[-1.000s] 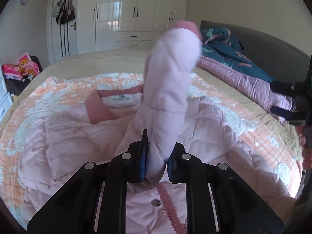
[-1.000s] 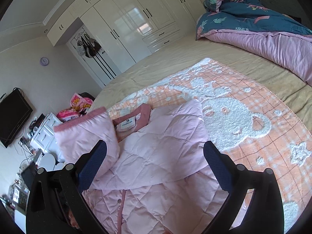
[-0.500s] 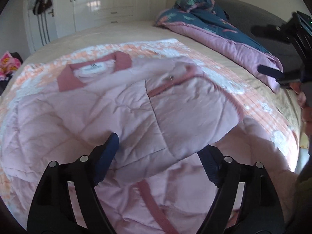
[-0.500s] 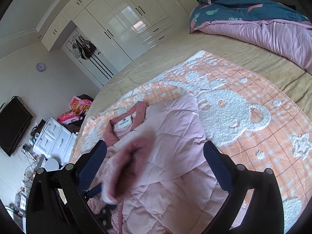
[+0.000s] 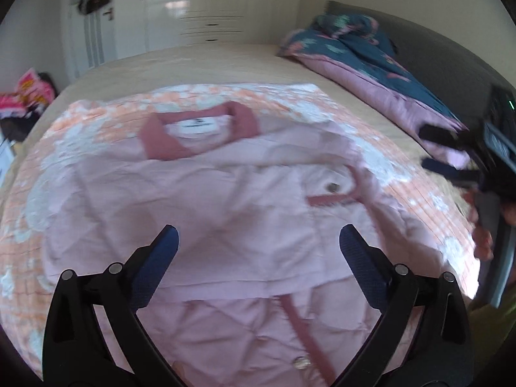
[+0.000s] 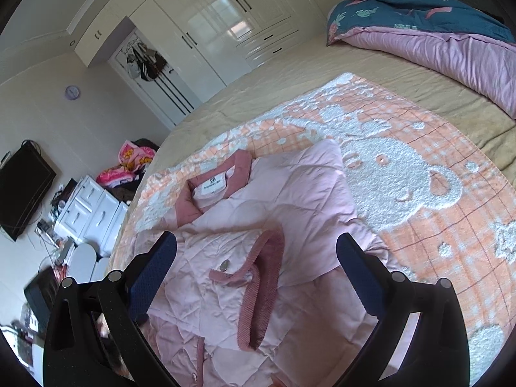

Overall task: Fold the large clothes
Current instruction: 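Move the right tool to the dark-pink trim strip on the jacket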

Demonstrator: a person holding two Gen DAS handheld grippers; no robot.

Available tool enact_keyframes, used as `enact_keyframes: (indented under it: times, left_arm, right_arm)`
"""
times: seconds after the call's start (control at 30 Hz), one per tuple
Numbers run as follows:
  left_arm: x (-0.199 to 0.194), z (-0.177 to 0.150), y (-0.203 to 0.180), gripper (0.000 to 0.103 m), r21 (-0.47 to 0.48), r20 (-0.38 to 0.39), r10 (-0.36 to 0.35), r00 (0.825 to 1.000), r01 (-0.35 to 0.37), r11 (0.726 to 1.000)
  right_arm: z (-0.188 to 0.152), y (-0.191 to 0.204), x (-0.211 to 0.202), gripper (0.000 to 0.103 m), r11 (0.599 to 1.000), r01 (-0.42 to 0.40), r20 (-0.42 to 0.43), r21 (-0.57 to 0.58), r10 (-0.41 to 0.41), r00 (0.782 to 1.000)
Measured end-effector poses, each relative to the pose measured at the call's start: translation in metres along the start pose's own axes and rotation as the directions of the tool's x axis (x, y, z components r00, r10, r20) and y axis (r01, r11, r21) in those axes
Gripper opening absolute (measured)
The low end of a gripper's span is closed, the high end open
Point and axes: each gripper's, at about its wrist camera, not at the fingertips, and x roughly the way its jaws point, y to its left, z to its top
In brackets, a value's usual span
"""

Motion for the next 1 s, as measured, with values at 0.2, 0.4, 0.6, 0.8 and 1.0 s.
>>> enact_keyframes:
  times: [0.2, 0.4, 0.6, 0.8, 1.0]
  left_arm:
    - [-0.014, 0.008, 0.062, 0.094, -0.141, 0.017, 0.103, 0.995, -0.1, 0.985]
    - [-0.028, 0.011, 0.111, 0.094, -0.23, 0.03, 0.191, 0.981, -0.179, 0.957]
    - [-0.039, 0.006, 0.148, 0.094, -0.324, 0.027, 0.213, 0.977, -0.193, 0.926]
    - [-0.047, 0.0, 0.171, 0.094, -0.392, 0.033, 0.231, 0.972, -0.2, 0.898]
    - [-0.053, -0.003, 0.191, 0.094, -0.442, 0.034, 0.247, 0.968, -0.208, 0.873]
  right_arm:
    - [-0.014, 0.017, 0.022, 0.099, 0.999, -0.023, -0.064, -0.031, 0.021, 0.998]
    - [-0.035, 0.03, 0.048, 0.099, 0.998, -0.019, -0.144, -0.065, 0.01, 0.99]
    - [-0.056, 0.036, 0.073, 0.099, 0.997, -0.009, -0.213, -0.077, -0.008, 0.977]
    - [-0.074, 0.036, 0.091, 0.099, 0.996, 0.022, -0.247, -0.087, -0.043, 0.968]
    - [-0.083, 0.028, 0.098, 0.099, 0.998, 0.049, -0.243, -0.039, -0.057, 0.968]
